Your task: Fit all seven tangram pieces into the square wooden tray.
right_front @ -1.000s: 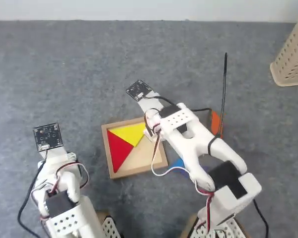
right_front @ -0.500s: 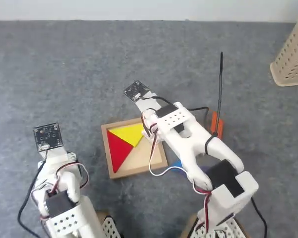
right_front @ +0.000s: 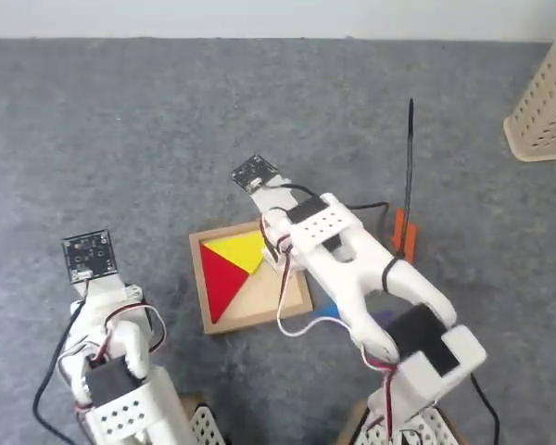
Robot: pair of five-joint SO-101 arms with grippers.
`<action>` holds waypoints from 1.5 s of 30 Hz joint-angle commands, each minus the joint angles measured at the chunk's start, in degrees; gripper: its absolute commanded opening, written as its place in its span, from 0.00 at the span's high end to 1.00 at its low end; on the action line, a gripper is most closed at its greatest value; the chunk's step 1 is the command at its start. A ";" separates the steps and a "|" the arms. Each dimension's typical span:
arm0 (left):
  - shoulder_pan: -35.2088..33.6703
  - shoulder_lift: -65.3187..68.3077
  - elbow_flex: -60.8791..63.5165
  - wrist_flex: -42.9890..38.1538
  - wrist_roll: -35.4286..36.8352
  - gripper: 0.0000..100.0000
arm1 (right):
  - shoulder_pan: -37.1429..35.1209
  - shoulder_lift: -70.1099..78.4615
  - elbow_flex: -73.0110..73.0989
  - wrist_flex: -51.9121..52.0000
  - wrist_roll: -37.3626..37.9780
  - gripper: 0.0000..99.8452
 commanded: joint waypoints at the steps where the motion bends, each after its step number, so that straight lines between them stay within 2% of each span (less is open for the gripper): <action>1: 0.26 -0.44 -0.57 0.35 0.79 0.99 | -1.01 -6.73 3.78 -4.35 -0.79 0.84; 8: 0.26 -0.44 -0.57 0.35 0.79 0.99 | -0.92 -3.30 4.57 -5.85 -0.70 0.84; 16: 0.26 -0.44 -0.57 0.35 0.79 0.99 | 0.22 4.62 -1.93 -2.42 -1.23 0.85; 19: 0.26 -0.44 -0.57 0.35 0.79 0.99 | 2.42 5.14 -2.46 -2.42 -1.49 0.92; 23: 0.26 -0.44 -0.57 0.35 0.79 0.99 | 6.02 5.14 -2.46 -2.59 -5.36 1.00; 31: 0.26 -0.44 -0.57 0.35 0.79 0.99 | 12.62 5.05 -2.55 -2.33 -8.18 0.99; 41: 0.26 -0.44 -0.57 0.35 0.79 0.99 | 12.62 4.97 -2.64 -0.57 -5.98 0.99; 45: 0.26 -0.44 -0.57 0.35 0.79 0.99 | 12.70 2.33 -2.90 2.07 -5.80 0.90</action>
